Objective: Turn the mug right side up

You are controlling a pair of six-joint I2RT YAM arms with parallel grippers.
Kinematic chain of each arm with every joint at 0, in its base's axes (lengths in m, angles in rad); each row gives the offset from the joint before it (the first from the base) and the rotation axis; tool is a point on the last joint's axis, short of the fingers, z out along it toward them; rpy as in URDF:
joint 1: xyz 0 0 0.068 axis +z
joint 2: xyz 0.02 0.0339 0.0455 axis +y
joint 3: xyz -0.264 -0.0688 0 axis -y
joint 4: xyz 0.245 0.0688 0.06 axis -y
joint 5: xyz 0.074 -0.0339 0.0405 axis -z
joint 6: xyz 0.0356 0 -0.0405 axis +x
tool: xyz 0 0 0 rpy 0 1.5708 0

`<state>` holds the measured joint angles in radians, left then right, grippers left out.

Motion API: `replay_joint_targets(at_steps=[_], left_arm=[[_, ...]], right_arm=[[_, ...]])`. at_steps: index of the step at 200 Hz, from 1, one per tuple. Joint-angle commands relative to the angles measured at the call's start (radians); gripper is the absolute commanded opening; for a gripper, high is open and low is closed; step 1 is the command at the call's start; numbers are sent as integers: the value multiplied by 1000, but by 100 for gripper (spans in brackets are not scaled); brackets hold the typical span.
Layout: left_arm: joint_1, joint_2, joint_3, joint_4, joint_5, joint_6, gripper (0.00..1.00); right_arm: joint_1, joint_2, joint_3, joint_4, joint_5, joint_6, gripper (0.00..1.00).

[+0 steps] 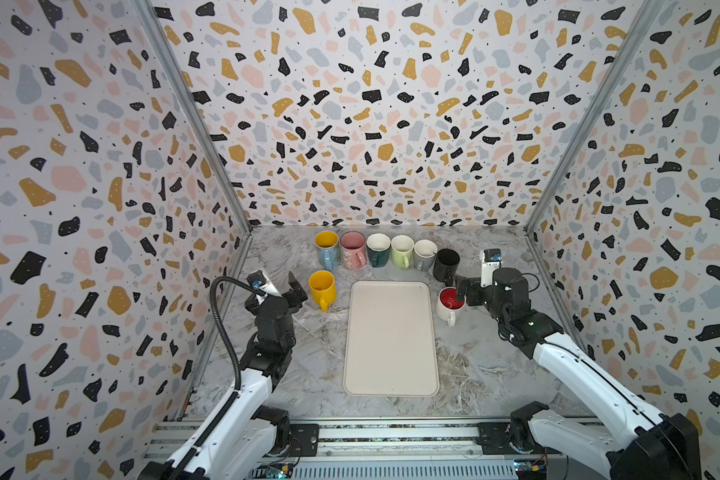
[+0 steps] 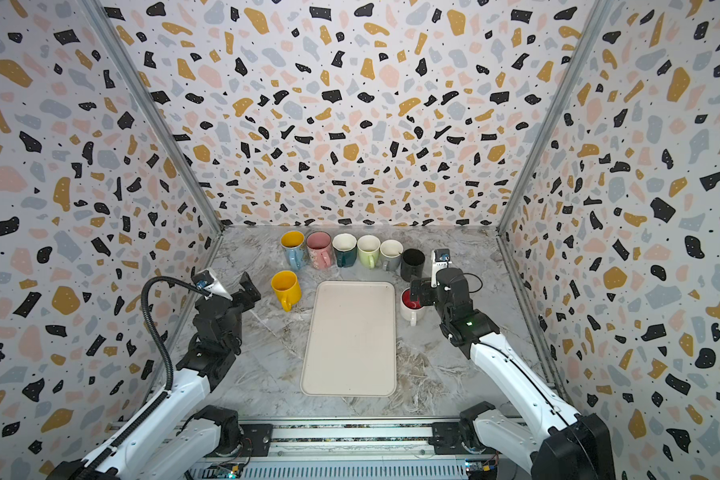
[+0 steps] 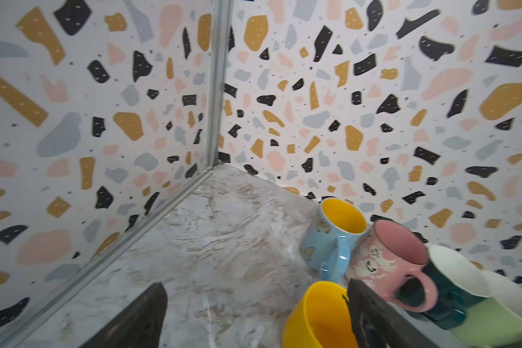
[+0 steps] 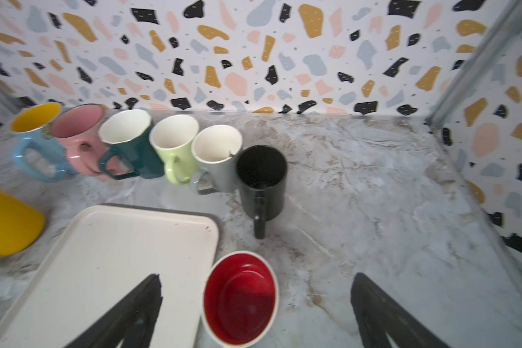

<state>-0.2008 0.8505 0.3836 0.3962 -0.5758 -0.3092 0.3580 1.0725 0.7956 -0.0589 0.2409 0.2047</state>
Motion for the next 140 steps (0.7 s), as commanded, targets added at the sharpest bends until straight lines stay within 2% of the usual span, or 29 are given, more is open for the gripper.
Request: replay_joint_targets(at_steps=[1, 47, 88, 114, 140], left_arm=[[33, 12, -75, 230, -131, 81, 94], [61, 98, -164, 402, -88, 171, 94], [63, 167, -237, 542, -32, 224, 94], [64, 258, -298, 729, -10, 251, 94], [65, 369, -310, 839, 17, 270, 93]], right_arm=[[-82, 10, 15, -6, 100, -35, 99], [-211, -12, -246, 420, 48, -56, 99], [-228, 84, -394, 702, 42, -135, 99], [-261, 166, -464, 866, -27, -153, 99], [-277, 246, -581, 1148, -60, -160, 99]])
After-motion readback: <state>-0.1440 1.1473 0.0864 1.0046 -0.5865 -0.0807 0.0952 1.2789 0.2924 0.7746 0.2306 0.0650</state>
